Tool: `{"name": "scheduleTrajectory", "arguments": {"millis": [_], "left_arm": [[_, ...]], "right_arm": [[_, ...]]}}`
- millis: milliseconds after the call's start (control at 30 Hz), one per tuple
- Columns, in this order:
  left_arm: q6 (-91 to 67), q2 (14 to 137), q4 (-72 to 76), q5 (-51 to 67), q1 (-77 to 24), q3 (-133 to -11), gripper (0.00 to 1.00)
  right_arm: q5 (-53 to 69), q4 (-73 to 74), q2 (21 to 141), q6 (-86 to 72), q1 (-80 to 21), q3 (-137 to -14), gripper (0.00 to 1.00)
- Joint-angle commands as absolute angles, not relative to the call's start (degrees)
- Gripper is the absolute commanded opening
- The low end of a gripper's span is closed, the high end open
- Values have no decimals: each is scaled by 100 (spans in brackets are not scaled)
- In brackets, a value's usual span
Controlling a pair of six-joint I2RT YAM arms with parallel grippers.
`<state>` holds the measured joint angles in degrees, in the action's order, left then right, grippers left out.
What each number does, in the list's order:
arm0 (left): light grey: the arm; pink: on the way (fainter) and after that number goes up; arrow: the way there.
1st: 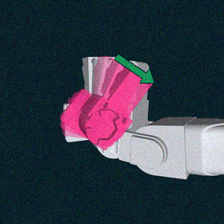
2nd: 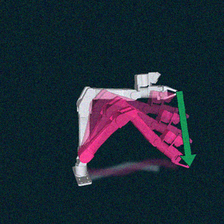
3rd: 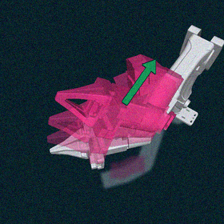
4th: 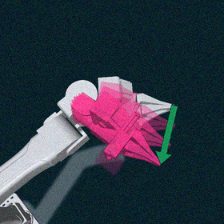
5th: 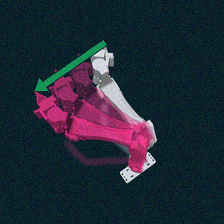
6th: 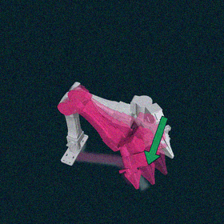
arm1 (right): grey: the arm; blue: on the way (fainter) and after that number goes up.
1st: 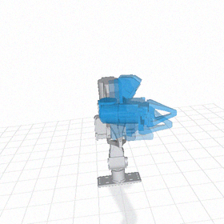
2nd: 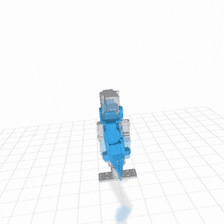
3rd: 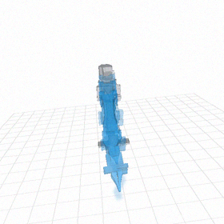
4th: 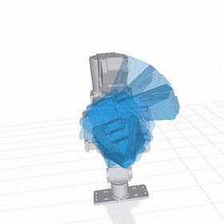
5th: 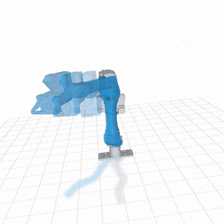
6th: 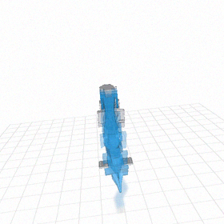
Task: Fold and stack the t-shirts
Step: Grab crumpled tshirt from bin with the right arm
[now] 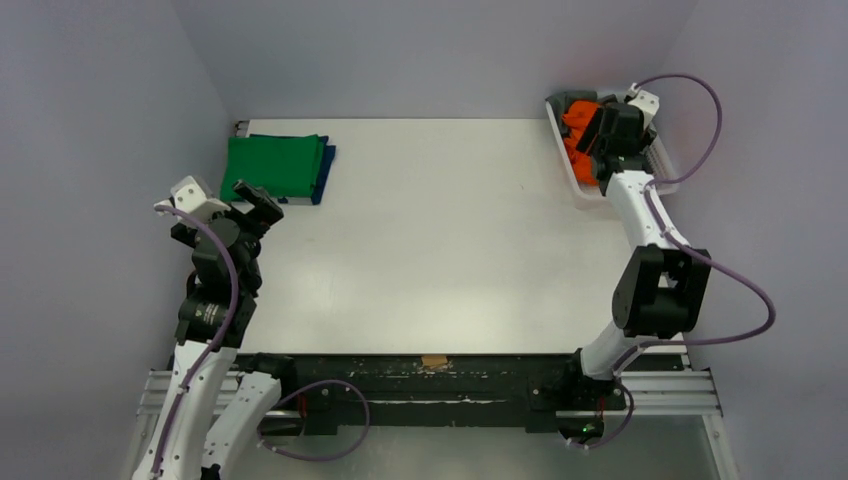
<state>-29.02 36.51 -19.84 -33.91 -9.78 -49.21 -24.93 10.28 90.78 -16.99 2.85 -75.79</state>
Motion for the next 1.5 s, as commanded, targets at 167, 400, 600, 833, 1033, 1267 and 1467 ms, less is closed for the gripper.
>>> {"name": "scheduleTrajectory", "arguments": {"millis": [167, 400, 600, 833, 1033, 1267, 1467], "left_arm": [[-3119, 3593, -2254, -3653, -976, -5201, 100], [-3302, 3675, -2311, -3642, -976, -5211, 100], [-3454, 3862, -2317, -3672, -976, -5259, 100], [-3566, 4058, -2382, -3609, -976, -5283, 100], [-3563, 4058, -2169, -3349, -976, -5168, 100], [-3310, 3931, -1704, -2688, -976, -4977, 100], [-2851, 3982, -1269, -1597, -976, -4861, 100]], "right_arm": [[-1554, 1689, 11069, -1578, 847, -9659, 78], [-888, 2083, 12658, -1608, 1125, -11169, 74], [-830, 1633, 13054, -1626, 1173, -11294, 68], [-416, 1437, 12811, -1752, 1184, -11142, 0], [82, 624, 11359, -1883, 1176, -10025, 0], [1184, -185, 9552, -2303, 1106, -9042, 0], [2155, -133, 8746, -2355, 757, -9444, 0]]}}
